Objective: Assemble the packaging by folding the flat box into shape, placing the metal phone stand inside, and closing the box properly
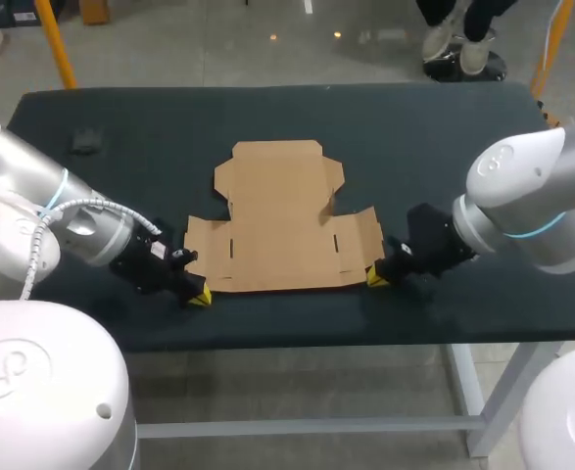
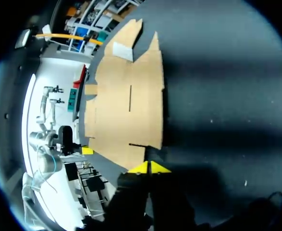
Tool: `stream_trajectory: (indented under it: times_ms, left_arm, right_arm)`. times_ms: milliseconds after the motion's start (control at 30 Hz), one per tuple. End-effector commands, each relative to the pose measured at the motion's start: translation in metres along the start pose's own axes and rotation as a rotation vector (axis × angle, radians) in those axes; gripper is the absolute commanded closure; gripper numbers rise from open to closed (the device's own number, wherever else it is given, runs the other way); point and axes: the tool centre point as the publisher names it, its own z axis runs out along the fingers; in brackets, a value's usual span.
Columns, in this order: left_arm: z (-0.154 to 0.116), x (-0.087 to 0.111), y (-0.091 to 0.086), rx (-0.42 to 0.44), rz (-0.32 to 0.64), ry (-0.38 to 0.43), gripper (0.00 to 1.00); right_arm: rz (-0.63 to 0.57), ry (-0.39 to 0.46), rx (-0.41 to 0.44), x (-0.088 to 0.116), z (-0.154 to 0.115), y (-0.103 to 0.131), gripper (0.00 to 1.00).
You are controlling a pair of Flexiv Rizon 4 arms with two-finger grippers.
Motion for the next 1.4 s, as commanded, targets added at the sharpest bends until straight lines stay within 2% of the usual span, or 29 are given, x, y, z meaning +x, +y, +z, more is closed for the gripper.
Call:
stream_trajectory:
  times_ms: [33, 300, 733, 1200, 1400]
  left_arm:
    - [0.004, 0.000, -0.005, -0.013, 0.003, 0.002, 1.00]
    - [0.002, 0.007, -0.008, -0.013, 0.023, -0.009, 1.00]
    - [-0.011, -0.004, 0.002, 0.029, -0.016, -0.020, 1.00]
    - [-0.013, -0.018, -0.021, 0.032, -0.072, -0.019, 1.00]
    - [-0.006, -0.017, -0.023, 0.006, -0.067, 0.003, 1.00]
  right_arm:
    - [0.000, 0.005, 0.003, -0.001, -0.001, 0.001, 1.00]
    - [-0.005, 0.000, 0.002, 0.001, -0.002, 0.004, 1.00]
    - [0.000, -0.003, 0.004, 0.000, -0.002, 0.006, 1.00]
    - [0.002, -0.006, 0.002, 0.000, -0.002, 0.007, 1.00]
    - [0.004, -0.008, 0.002, 0.000, -0.002, 0.008, 1.00]
